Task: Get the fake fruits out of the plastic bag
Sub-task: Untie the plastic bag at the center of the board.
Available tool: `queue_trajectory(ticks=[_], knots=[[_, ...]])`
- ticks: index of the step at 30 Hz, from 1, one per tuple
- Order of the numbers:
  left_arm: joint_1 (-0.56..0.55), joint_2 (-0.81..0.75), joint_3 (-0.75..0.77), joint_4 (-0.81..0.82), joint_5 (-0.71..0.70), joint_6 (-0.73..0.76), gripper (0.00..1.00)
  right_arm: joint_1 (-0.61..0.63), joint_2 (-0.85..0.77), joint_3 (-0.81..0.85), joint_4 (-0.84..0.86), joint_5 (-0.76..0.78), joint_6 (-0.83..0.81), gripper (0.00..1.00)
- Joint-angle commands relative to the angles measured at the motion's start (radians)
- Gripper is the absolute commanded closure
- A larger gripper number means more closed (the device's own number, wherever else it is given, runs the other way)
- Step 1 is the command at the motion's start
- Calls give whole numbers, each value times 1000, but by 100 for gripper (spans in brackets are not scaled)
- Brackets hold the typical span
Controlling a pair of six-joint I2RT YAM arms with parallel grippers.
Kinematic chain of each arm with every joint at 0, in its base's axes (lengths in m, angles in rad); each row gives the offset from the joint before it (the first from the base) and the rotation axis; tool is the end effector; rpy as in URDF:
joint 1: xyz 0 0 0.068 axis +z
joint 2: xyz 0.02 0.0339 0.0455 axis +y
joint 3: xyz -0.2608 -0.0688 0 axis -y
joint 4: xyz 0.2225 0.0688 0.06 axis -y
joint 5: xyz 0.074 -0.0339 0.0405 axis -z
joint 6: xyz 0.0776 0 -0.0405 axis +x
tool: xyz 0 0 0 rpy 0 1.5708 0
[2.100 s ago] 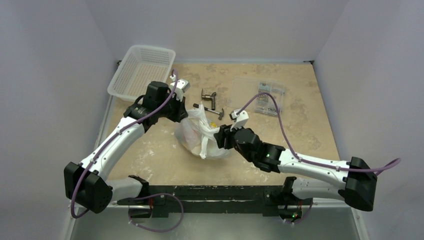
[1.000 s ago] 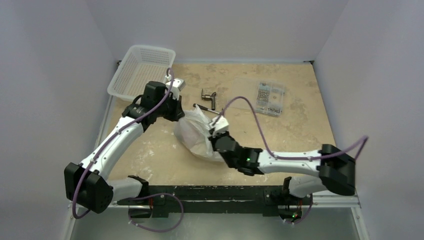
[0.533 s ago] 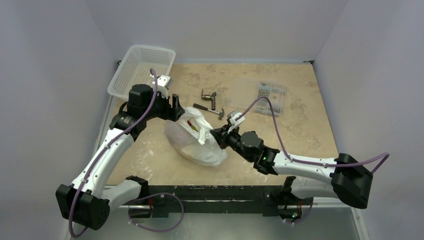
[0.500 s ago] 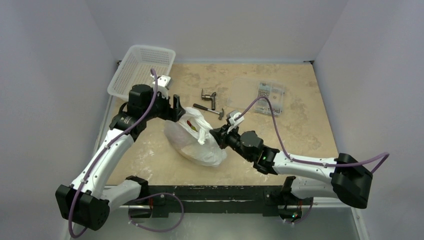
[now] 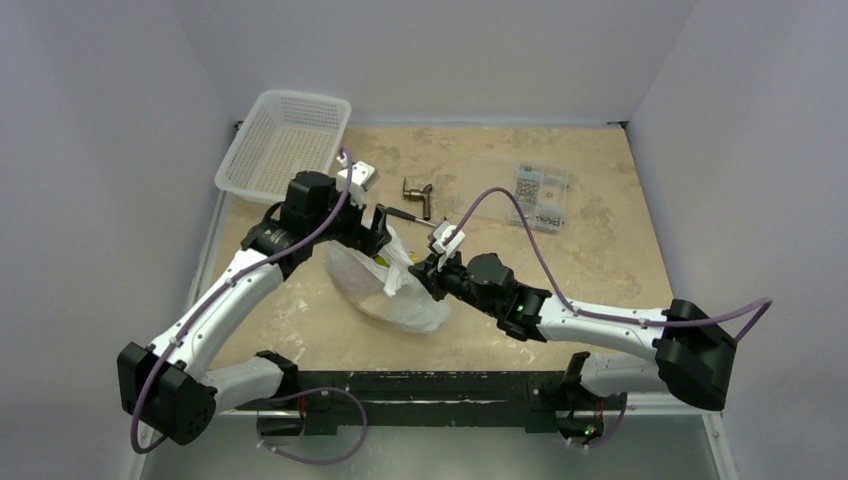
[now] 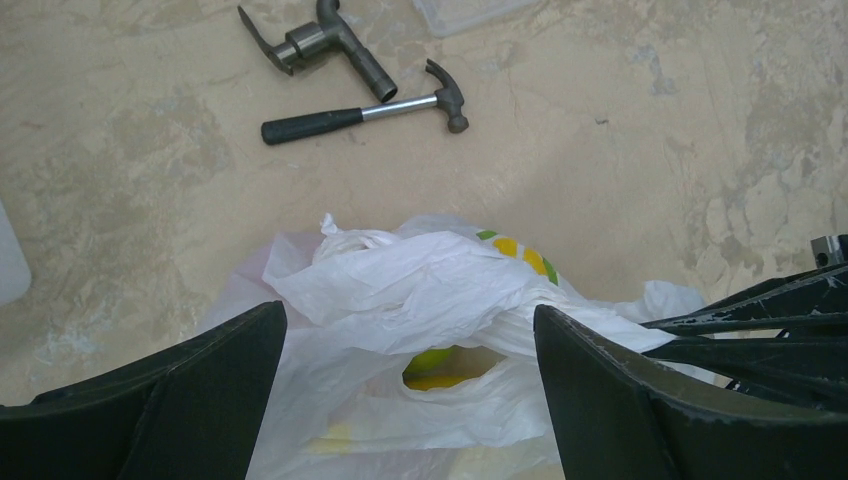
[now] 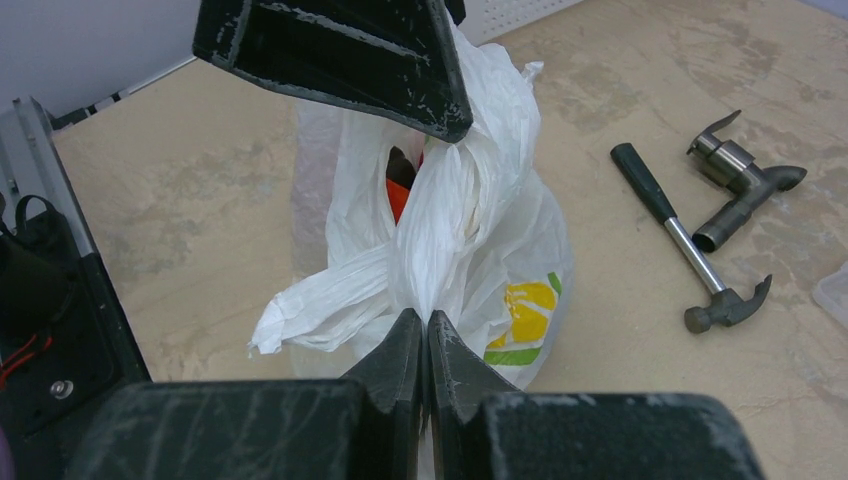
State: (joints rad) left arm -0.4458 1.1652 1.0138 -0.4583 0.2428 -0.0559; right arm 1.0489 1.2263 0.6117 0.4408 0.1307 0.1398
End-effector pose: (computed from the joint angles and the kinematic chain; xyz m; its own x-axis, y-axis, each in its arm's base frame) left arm 0.2342 -0.1326 0.2934 -0.5492 0.2023 -0.8108 0.5666 0.8034 -0.1833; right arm 0.1568 0.2524 0.2536 -0.1962 -0.0641 -0.9785 -0.7757 0.6205 0.1149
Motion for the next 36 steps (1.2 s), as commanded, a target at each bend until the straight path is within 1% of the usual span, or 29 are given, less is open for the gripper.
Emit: queue_trajectory(ticks=[1, 3, 4, 5, 6, 7, 8, 9, 11, 12, 13, 14, 15, 17, 19, 20, 22, 23, 26, 27, 28, 29, 31, 32, 36], knots=[[-5, 58, 78, -33, 26, 18, 21, 3, 9, 56, -6, -11, -29, 100], [-5, 83, 96, -49, 13, 17, 35, 3, 17, 64, -11, -4, -28, 100], [-4, 87, 110, -64, -16, 19, 48, 3, 18, 65, -11, 3, -25, 100], [-2, 83, 123, -86, -66, 12, 67, 3, 15, 63, -10, 18, -13, 100], [9, 69, 125, -92, -129, -2, 92, 3, 7, 53, 1, 38, 11, 100], [31, 41, 113, -83, -171, -25, 100, 3, -11, 31, 20, 65, 65, 100], [70, 9, 91, -62, -177, -51, 100, 2, -33, -4, 48, 133, 140, 100], [129, -27, 55, -22, -152, -85, 100, 2, -81, -42, 71, 245, 266, 100], [205, -88, 5, 43, -92, -145, 100, -7, -159, -145, 119, 342, 460, 100], [227, -105, -10, 66, -62, -160, 100, -10, -191, -210, 186, 338, 551, 100], [234, -115, -18, 84, -30, -163, 100, -12, -207, -259, 252, 317, 596, 100], [235, -117, -18, 89, 4, -161, 100, -12, -207, -285, 292, 301, 603, 100], [236, -114, -18, 95, 37, -161, 100, -12, -204, -277, 275, 294, 590, 100], [236, -112, -21, 108, 86, -165, 100, -11, -188, -209, 160, 312, 544, 100], [236, -110, -21, 111, 112, -163, 100, -12, -174, -155, 67, 319, 464, 100], [236, -112, -24, 110, 119, -161, 100, -12, -169, -130, 38, 308, 418, 94], [236, -114, -27, 113, 133, -159, 100, -12, -153, -73, -34, 282, 328, 79], [236, -113, -27, 113, 139, -159, 100, -12, -140, -36, -72, 275, 289, 74], [235, -114, -28, 122, 158, -159, 100, -12, -94, 80, -206, 282, 220, 51], [236, -114, -28, 122, 162, -159, 100, -12, -73, 124, -249, 295, 216, 34], [236, -112, -26, 121, 166, -159, 100, -18, -51, 164, -281, 303, 216, 24], [235, -110, -26, 121, 168, -159, 100, -24, -26, 208, -325, 307, 219, 19], [236, -110, -26, 120, 168, -158, 100, -32, 32, 295, -404, 342, 233, 7], [236, -112, -26, 118, 167, -156, 100, -39, 65, 339, -445, 365, 249, 3], [234, -119, -29, 113, 162, -152, 100, -68, 209, 485, -587, 427, 306, 2]])
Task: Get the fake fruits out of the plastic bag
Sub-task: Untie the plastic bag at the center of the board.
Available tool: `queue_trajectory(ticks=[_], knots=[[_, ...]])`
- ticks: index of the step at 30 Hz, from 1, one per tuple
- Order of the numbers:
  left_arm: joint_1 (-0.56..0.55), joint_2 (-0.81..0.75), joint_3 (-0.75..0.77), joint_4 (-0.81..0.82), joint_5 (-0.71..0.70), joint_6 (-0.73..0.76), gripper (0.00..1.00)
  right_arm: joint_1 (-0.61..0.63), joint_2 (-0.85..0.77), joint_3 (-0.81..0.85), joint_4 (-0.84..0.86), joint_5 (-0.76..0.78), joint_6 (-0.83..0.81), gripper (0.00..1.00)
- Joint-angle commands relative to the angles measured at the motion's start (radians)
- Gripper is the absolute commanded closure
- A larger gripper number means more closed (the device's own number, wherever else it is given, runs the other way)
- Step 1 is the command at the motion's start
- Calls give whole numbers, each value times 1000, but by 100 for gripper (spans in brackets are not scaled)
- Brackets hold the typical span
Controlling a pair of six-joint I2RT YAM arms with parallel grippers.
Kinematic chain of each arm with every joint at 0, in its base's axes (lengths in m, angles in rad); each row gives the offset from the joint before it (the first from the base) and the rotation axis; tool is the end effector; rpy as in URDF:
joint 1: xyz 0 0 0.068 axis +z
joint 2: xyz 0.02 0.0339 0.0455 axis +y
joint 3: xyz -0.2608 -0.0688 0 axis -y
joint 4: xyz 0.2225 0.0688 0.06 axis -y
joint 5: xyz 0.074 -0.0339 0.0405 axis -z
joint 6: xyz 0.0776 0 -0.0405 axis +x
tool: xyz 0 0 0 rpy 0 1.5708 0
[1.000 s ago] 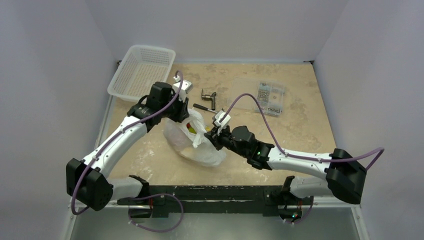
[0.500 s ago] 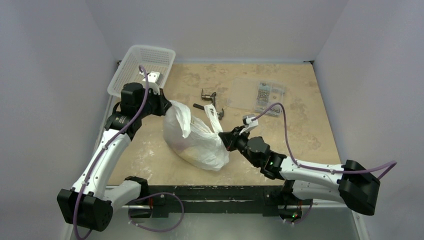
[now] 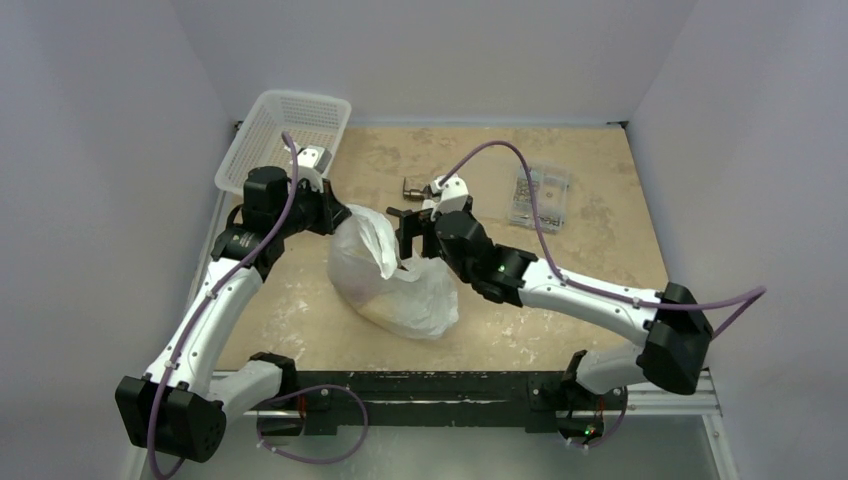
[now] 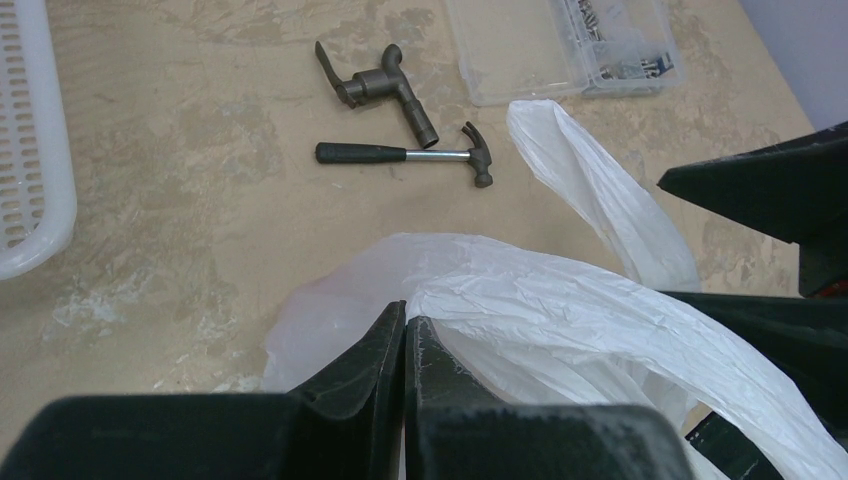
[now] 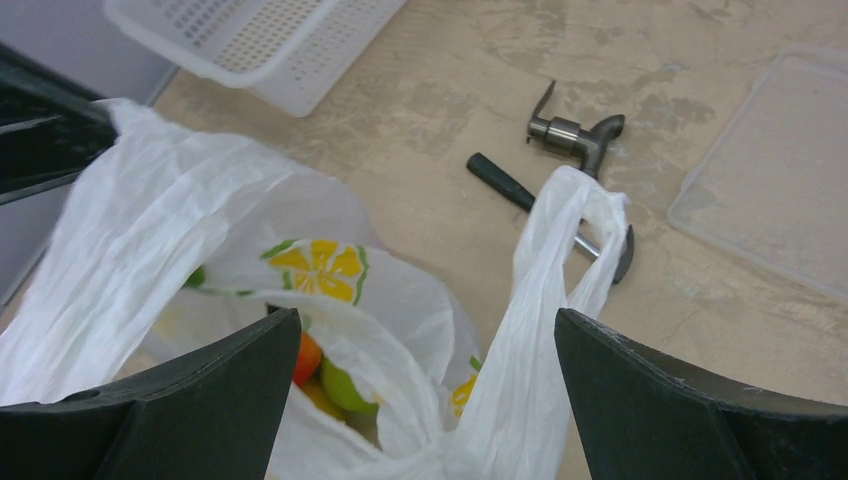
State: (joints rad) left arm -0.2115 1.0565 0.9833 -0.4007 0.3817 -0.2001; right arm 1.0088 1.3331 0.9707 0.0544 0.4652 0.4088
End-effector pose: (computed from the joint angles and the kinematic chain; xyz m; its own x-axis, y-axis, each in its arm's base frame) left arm 0.2363 -0.0803 0.3175 -0.5404 -0.0726 -0.8383 0.4198 0.8401 -0.3435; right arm 0.2024 0.2561 0.3007 -0.3583 0.0977 -0.9285 -0.4207 0.8709 0.2540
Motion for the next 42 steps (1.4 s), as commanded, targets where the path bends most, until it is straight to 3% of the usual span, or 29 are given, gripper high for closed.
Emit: queue_trajectory(ticks=[1, 12, 15, 18, 20, 26, 27, 32, 33, 35, 40, 42], knots=[[0, -13, 0, 55, 22, -7, 100, -35, 132, 150, -218, 98, 48, 2], [-3, -46, -1, 40, 4, 43, 100, -110, 358, 260, -272, 75, 23, 5], [-3, -71, -7, 42, 1, 48, 100, -114, 427, 311, -258, -81, -1, 29], [-3, -79, -9, 45, 0, 48, 100, -115, 461, 358, -253, -187, 13, 76], [-3, -83, -9, 42, -2, 50, 100, -115, 441, 355, -221, -193, 31, 100], [-6, -127, -22, 50, -30, 44, 100, -115, 260, 233, -16, -157, 22, 100], [-6, -138, -24, 50, -43, 42, 96, -116, 242, 222, 0, -158, 18, 100], [-7, -216, -37, 39, -162, 65, 40, -116, 201, 235, 7, -165, -9, 100], [-12, -236, -43, 41, -178, 77, 33, -116, 195, 237, 9, -169, -16, 100], [-35, -287, -63, 65, -176, 124, 25, -117, 186, 240, 8, -182, -26, 100], [-196, -376, -158, 164, -171, 290, 16, -116, 155, 233, 24, -247, -30, 100], [-229, -388, -194, 214, -160, 341, 6, -116, 145, 218, 44, -273, -33, 100]])
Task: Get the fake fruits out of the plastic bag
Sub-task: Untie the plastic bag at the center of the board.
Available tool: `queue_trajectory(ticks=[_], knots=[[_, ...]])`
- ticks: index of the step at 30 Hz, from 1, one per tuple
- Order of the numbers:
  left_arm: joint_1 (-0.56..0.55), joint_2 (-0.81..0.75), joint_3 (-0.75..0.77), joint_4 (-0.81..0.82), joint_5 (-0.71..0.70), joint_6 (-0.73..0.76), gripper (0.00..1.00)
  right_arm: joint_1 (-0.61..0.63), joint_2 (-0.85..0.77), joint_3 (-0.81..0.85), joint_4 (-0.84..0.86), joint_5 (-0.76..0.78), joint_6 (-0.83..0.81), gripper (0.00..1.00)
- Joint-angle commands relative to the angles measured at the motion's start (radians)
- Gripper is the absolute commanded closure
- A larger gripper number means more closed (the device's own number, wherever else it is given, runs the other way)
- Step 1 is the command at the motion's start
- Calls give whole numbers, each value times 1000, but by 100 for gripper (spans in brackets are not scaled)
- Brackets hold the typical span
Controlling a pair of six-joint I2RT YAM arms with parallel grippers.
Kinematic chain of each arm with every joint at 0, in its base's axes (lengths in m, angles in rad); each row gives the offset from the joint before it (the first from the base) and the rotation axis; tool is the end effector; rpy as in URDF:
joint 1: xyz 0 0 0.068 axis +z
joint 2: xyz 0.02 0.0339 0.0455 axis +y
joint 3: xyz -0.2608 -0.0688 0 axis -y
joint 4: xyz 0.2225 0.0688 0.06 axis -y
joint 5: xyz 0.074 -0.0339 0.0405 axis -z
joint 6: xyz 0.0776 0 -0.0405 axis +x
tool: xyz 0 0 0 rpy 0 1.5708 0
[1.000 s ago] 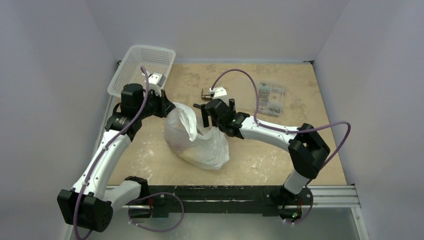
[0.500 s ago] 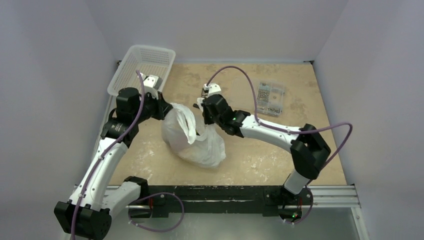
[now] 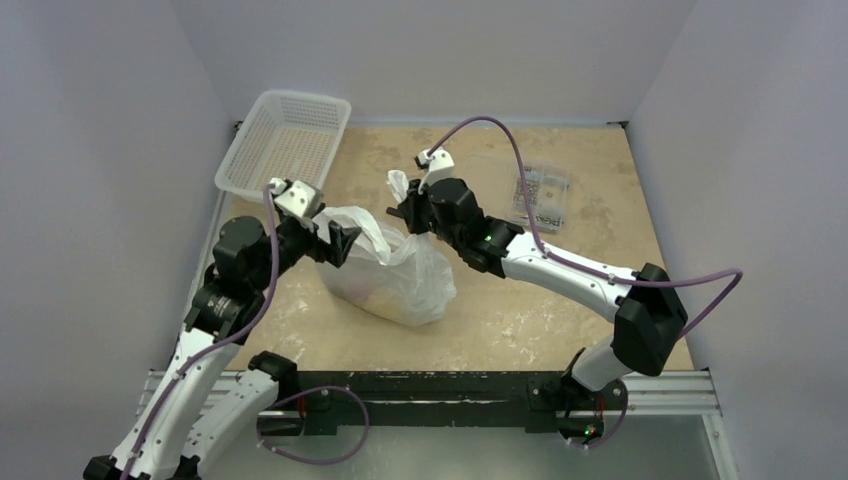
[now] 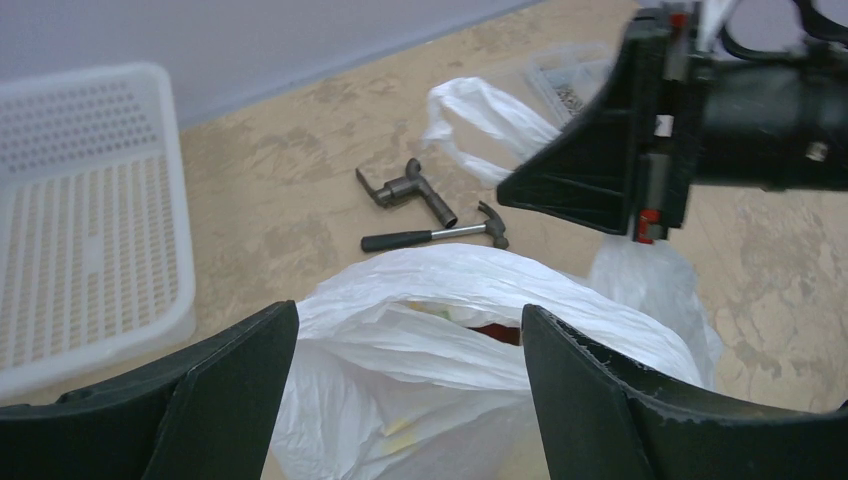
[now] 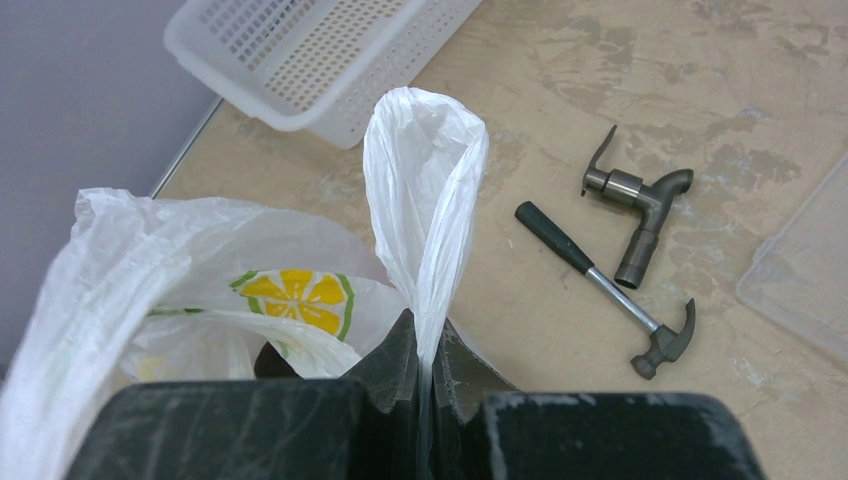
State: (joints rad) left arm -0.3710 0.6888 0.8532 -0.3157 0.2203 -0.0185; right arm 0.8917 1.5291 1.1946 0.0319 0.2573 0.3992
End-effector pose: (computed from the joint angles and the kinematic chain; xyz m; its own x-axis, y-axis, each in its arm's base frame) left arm 0.1582 -0.0797 0.3523 -0.1507 0.0393 -0.9878 0.5524 0.8320 -0.0512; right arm 0.2548 0.2843 0.3133 -0.4057 0.0959 -0.9090 -0.4800 0.8239 0.3012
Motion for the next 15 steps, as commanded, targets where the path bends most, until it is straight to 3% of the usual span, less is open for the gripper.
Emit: queue_trajectory(ticks=[1, 7, 11, 15], knots=[[-74, -23, -73, 140, 14, 181, 2, 1, -54, -11, 73, -75, -24, 100], [-89, -59, -59, 95, 131, 194, 0, 1, -52, -17, 89, -106, -26, 100], [-107, -93, -47, 68, 177, 83, 0, 1, -61, -22, 93, -112, -25, 100], [-144, -145, -74, 90, 122, -36, 0, 1, -72, -37, 106, -112, -15, 100]])
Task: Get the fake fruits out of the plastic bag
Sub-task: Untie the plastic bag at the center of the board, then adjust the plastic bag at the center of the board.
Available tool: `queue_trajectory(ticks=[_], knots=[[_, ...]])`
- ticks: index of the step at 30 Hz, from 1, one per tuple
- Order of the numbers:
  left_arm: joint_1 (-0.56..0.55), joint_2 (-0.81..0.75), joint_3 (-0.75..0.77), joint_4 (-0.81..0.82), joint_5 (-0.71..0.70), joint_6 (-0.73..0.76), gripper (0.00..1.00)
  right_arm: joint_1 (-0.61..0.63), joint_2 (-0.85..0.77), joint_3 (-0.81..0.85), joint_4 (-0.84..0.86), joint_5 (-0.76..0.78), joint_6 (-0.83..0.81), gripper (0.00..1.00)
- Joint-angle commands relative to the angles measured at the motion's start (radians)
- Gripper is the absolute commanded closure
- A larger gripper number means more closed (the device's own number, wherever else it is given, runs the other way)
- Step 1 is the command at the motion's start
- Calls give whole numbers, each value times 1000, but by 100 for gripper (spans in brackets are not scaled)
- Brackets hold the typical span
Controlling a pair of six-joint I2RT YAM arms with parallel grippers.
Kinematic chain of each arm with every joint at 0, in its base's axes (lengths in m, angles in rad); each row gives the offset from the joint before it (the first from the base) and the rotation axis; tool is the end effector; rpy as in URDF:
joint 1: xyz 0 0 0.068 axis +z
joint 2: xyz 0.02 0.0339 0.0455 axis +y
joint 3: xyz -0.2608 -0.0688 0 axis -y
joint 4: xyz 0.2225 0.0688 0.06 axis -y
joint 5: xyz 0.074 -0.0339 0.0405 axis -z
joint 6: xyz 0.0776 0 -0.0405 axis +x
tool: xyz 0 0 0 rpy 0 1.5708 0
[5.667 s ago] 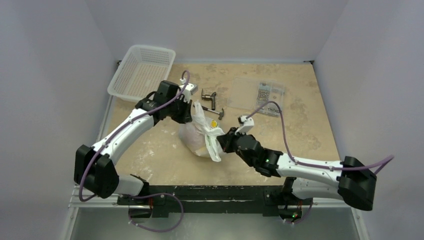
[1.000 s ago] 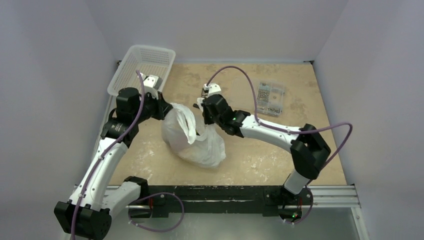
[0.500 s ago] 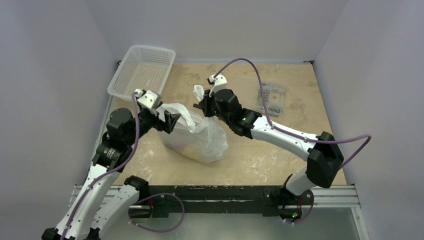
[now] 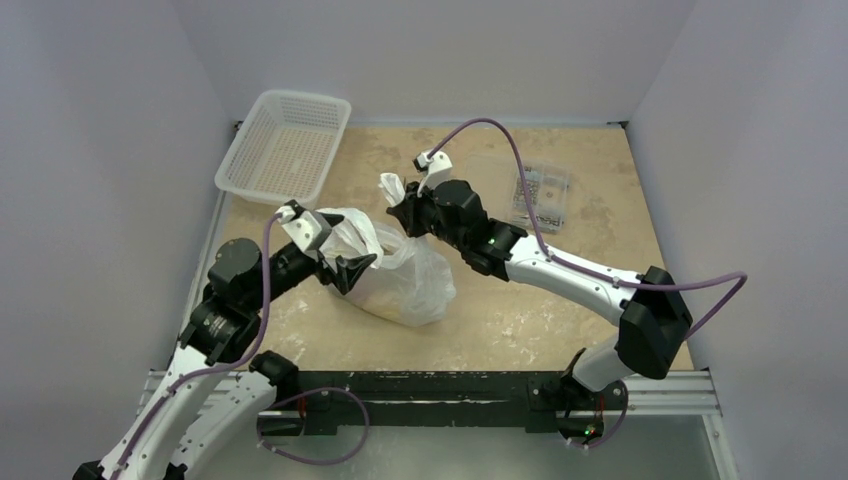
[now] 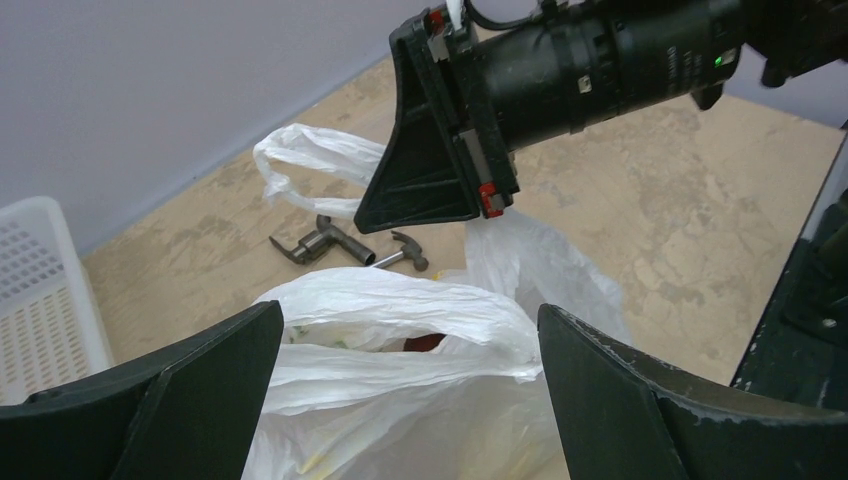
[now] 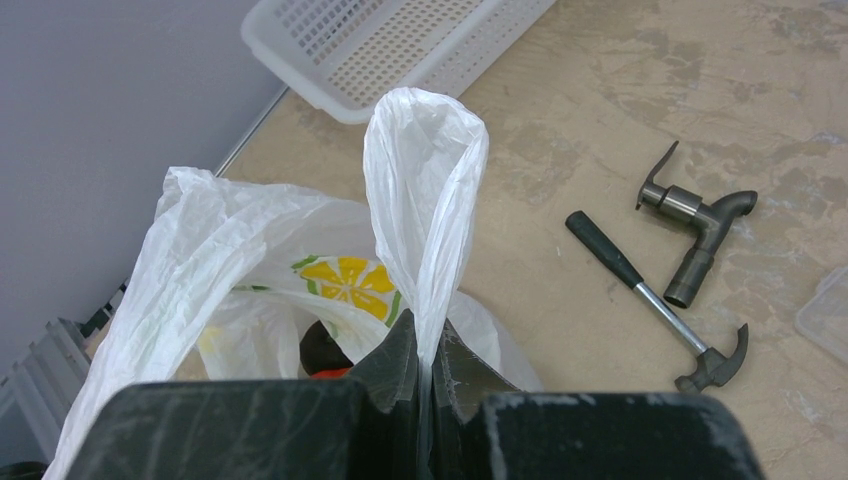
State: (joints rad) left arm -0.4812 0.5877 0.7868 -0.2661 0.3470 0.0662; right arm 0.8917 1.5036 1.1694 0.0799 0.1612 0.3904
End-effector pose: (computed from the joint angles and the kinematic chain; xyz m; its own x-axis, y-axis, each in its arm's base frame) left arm 0.1259 -0.0955 0.3511 -0.0105 0.0757 -0.9971 0.7384 0.6730 0.0433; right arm 0.2472 0.2864 0.3195 -0.4013 0.1009 -0.9104 -0.5599 0.7596 0.3310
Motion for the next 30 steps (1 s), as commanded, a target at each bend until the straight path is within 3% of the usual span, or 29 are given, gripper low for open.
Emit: queue_trajectory(ticks=[1, 3, 9, 14, 16, 20, 23, 25, 30], knots=[[-56, -48, -9, 40, -42, -130, 0, 1, -48, -16, 61, -16, -4, 100], [-142, -34, 11, 9, -157, -121, 0, 1, -52, -20, 69, -13, 6, 100], [-508, 139, 89, -41, -740, -19, 0, 1, -55, -28, 87, -5, 30, 100], [-557, 273, 145, -112, -1088, -83, 1, 1, -58, -25, 89, 0, 34, 100], [-557, 297, 169, -163, -1166, -102, 6, 1, -64, -28, 89, 5, 31, 100], [-554, 331, 209, -274, -1290, -98, 33, 1, -77, -41, 84, 36, 11, 100], [-520, 342, 253, -369, -1305, -120, 77, 1, -92, -46, 84, 65, -15, 100], [-459, 333, 278, -416, -1262, -130, 100, -4, -91, -35, 72, 78, -40, 100], [-271, 316, 358, -389, -1160, -37, 100, -74, -62, 37, 44, 93, -120, 100]])
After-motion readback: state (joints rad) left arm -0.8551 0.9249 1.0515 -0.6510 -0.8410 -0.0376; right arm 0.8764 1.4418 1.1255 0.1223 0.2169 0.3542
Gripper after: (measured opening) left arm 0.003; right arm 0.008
